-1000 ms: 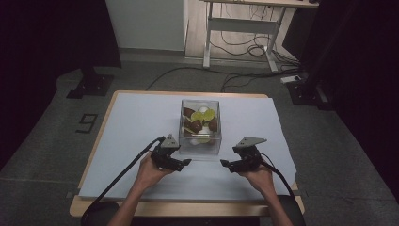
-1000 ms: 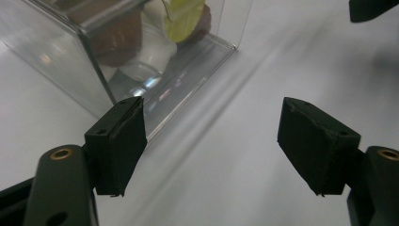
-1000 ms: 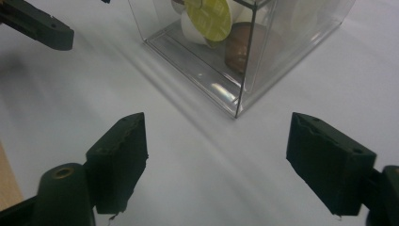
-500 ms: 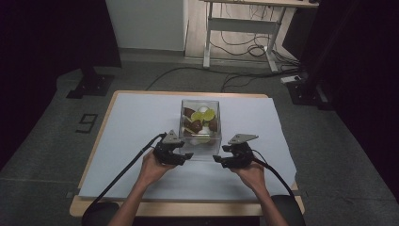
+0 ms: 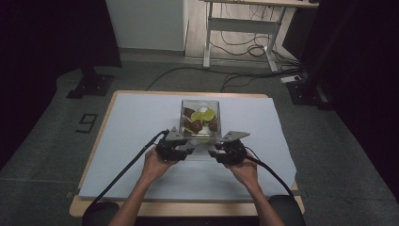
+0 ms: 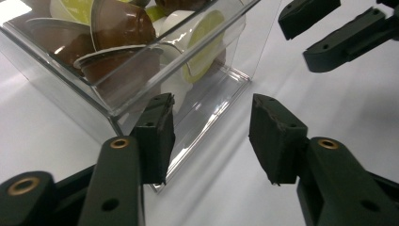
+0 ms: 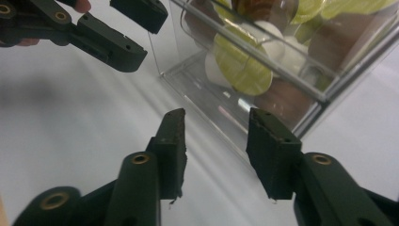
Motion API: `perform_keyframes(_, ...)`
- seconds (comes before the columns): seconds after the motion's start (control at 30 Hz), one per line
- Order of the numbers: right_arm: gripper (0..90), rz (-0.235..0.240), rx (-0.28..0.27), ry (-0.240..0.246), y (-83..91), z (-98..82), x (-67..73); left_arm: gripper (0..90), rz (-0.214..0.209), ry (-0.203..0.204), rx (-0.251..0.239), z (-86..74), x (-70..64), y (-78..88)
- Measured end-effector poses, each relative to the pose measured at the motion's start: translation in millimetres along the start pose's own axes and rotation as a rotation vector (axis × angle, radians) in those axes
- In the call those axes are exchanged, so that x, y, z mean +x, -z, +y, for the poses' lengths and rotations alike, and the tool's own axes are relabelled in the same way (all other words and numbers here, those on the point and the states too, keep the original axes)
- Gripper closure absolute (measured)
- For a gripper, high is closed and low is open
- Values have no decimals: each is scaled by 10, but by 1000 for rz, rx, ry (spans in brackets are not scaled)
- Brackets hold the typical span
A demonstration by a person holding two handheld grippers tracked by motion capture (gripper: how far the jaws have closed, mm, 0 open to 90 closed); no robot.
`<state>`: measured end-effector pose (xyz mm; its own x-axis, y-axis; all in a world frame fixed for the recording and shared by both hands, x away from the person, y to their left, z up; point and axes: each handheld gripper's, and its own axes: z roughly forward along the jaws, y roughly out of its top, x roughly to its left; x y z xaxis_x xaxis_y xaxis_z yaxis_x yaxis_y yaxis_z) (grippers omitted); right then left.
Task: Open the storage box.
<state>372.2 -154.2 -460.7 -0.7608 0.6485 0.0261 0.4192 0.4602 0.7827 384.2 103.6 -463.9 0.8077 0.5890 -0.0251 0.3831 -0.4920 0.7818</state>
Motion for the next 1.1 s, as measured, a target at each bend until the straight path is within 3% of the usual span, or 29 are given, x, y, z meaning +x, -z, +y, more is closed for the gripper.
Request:
perform_keyframes(0.1,624,-2,-5,-7,-32,15,-10,536,-1,9,-6,15,8,-6)
perform_keyframes(0.4,711,-18,-16,-30,-117,75,-21,606,22,-18,-5,58,-11,-62)
perform_keyframes(0.77,777,-80,-5,-60,-216,100,-44,681,-3,32,-31,57,37,-122)
perform_keyframes(0.97,783,-67,-36,-82,-246,106,-65,704,-12,41,-45,58,39,-145)
perform_keyframes(1.1,790,-30,-63,-106,-262,114,-72,706,-13,39,-49,61,31,-156)
